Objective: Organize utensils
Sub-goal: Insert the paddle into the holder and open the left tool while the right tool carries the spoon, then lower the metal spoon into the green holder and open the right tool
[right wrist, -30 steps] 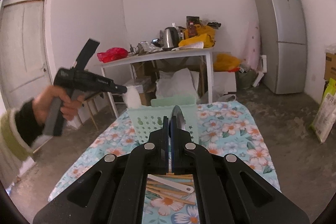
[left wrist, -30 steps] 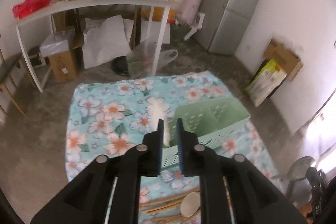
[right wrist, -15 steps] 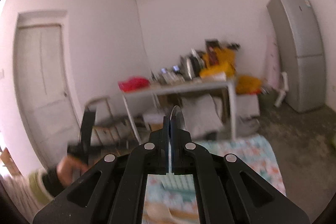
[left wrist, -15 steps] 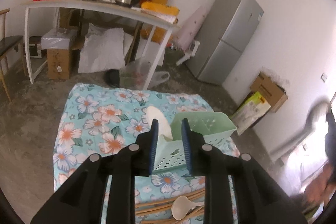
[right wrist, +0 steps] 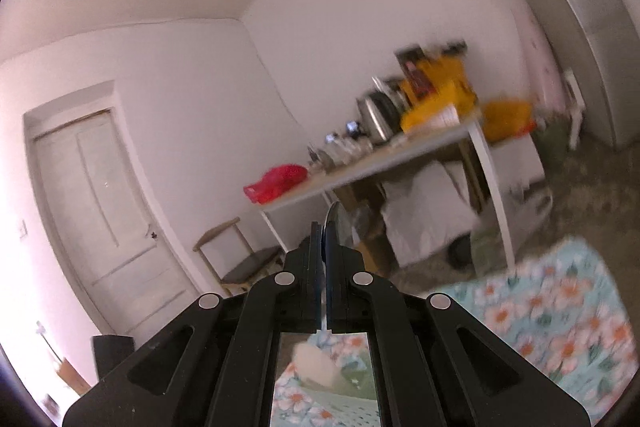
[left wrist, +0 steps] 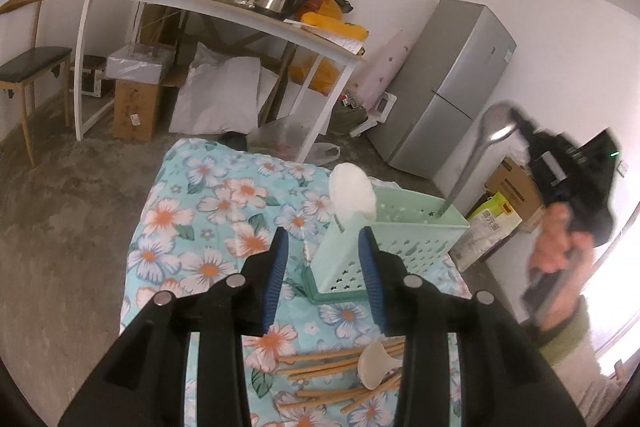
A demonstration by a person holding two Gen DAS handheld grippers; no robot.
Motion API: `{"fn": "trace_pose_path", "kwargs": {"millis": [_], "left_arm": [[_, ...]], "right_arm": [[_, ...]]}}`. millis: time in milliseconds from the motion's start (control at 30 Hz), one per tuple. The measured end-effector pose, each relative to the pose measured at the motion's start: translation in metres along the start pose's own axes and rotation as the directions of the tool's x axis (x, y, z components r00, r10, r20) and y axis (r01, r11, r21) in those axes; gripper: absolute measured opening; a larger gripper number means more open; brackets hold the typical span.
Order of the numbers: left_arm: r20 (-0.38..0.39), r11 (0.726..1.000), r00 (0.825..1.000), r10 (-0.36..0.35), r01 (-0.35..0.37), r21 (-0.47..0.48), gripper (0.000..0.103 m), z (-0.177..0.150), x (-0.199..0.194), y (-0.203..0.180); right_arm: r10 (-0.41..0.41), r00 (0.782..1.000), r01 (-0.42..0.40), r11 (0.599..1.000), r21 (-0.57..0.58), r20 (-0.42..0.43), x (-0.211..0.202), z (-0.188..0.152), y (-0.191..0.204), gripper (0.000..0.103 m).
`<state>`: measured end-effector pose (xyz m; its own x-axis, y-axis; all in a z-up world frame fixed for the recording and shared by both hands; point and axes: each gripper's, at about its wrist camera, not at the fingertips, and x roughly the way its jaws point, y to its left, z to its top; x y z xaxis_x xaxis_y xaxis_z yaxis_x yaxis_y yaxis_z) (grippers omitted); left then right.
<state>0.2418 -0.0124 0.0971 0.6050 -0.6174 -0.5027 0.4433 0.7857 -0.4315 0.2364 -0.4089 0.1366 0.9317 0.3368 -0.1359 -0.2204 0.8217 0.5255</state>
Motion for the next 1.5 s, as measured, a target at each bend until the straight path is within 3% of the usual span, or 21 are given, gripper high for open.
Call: {"fn": "trace_pose_path", "kwargs": {"millis": [200, 700, 1067, 1500], "left_arm": [[-0.011, 1.000, 1.000, 0.000, 0.000, 0.001, 0.035, -0.004, -0.001, 0.004], [-0.032, 1.000, 0.999, -0.022, 0.022, 0.001, 0.035, -0.010, 0.002, -0.011], [-0.036, 1.000, 0.999, -0.020, 0.020, 0.000, 0.036, -0.011, 0.003, -0.014], [-0.039, 1.000, 0.999, -0.027, 0.027, -0.008, 0.036, -0.023, -0.001, -0.015]], "right_arm": [[-0.082, 0.995, 0.089, 0.990, 0.110, -0.064, -0.001, -0.028, -0.046, 0.000], [-0.125, 0.988, 0.144, 0.956, 0.255, -0.088, -0.025, -0.047, -0.076, 0.004], [-0.147, 0.985, 0.164, 0.958, 0.236, -0.088, -0.033, -0.041, -0.070, 0.009], [-0.158, 0.985, 0.167, 0.969, 0.184, -0.062, -0.076, -0.045, -0.049, 0.019]]}}
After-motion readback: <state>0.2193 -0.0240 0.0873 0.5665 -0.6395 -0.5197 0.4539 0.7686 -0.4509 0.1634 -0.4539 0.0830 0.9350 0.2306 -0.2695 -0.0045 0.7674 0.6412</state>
